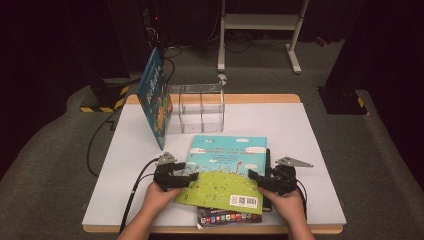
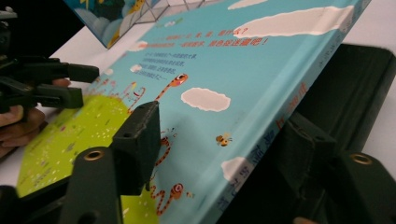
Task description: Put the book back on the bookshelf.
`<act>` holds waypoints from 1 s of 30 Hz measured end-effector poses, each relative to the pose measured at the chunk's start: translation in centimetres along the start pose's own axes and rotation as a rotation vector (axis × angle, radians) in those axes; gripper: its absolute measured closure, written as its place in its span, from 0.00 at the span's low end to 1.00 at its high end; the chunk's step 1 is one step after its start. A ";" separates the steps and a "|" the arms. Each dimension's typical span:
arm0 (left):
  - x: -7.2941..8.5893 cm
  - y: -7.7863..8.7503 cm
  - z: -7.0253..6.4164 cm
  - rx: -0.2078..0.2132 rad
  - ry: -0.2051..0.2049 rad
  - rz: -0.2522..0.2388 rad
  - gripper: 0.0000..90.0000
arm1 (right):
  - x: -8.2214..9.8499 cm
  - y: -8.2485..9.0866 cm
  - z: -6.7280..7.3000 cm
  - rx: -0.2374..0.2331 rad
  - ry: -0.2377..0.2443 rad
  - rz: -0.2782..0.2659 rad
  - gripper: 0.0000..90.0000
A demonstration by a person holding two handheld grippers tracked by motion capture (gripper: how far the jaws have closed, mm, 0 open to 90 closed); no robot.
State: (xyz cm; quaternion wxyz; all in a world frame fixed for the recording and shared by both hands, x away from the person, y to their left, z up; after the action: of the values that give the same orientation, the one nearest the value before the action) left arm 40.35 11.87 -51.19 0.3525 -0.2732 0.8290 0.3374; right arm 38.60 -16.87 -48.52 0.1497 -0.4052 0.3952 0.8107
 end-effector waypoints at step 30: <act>-1.0 0.3 0.5 0.069 0.139 0.014 0.19 | -0.8 2.3 2.1 -0.022 0.194 -0.149 0.54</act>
State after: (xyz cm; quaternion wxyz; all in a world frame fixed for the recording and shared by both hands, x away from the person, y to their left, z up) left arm 40.95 12.67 -50.62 0.3009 -0.2777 0.8646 0.2913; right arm 36.63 -16.66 -45.95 0.1662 -0.5116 0.3675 0.7587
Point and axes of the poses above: each handheld gripper's, and its own axes: y roughly backward along the jaws, x roughly out of its underside, z roughly to its left, the point moved 5 cm from there along -y, roughly forward along the jaws, and after that the axes turned 1 degree about -x, right-handed, at the moved point
